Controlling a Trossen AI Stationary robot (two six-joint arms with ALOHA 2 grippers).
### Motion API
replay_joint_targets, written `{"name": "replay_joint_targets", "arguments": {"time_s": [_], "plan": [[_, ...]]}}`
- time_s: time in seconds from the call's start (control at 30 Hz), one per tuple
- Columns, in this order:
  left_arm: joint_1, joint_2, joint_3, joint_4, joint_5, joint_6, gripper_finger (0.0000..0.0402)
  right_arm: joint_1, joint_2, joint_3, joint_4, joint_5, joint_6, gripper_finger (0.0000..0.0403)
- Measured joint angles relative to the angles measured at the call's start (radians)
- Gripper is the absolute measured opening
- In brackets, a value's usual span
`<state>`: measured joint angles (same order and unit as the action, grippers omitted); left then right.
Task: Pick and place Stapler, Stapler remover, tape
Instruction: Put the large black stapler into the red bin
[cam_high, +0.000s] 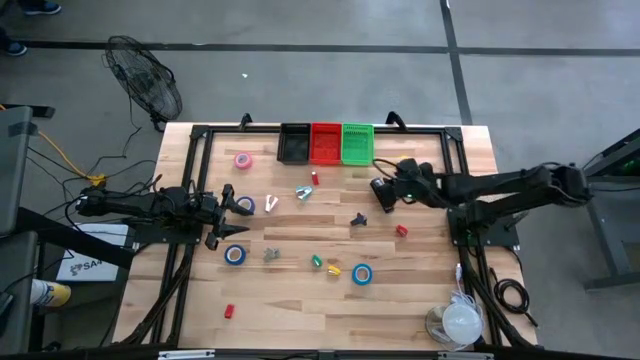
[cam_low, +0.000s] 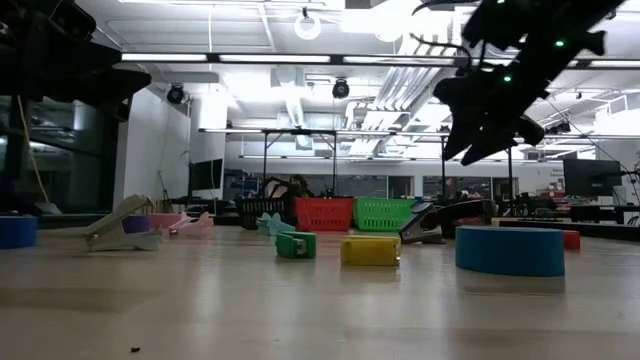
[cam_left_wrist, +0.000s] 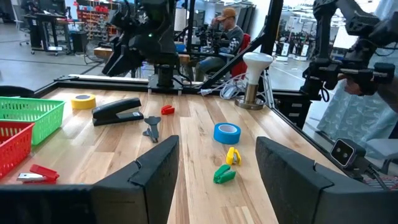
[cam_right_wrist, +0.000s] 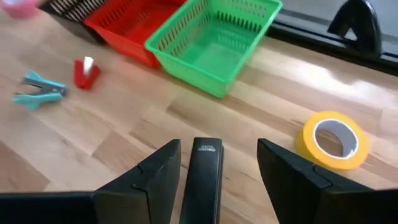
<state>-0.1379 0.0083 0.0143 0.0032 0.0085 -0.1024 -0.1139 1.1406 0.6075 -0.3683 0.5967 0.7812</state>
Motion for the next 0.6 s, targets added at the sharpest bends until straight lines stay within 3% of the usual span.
{"name": "replay_joint_targets", "arguments": {"time_s": [0.4, 0.6], "plan": [[0.000, 0.000, 0.000, 0.000, 0.000, 0.000, 0.0211, -0.059, 0.291, 0.189, -0.211, -0.144, 0.108, 0.0204], [0.000, 0.000, 0.000, 0.000, 0.000, 0.000, 0.0211, -0.075, 0.376, 0.227, -0.312, -0.143, 0.164, 0.0204]]}}
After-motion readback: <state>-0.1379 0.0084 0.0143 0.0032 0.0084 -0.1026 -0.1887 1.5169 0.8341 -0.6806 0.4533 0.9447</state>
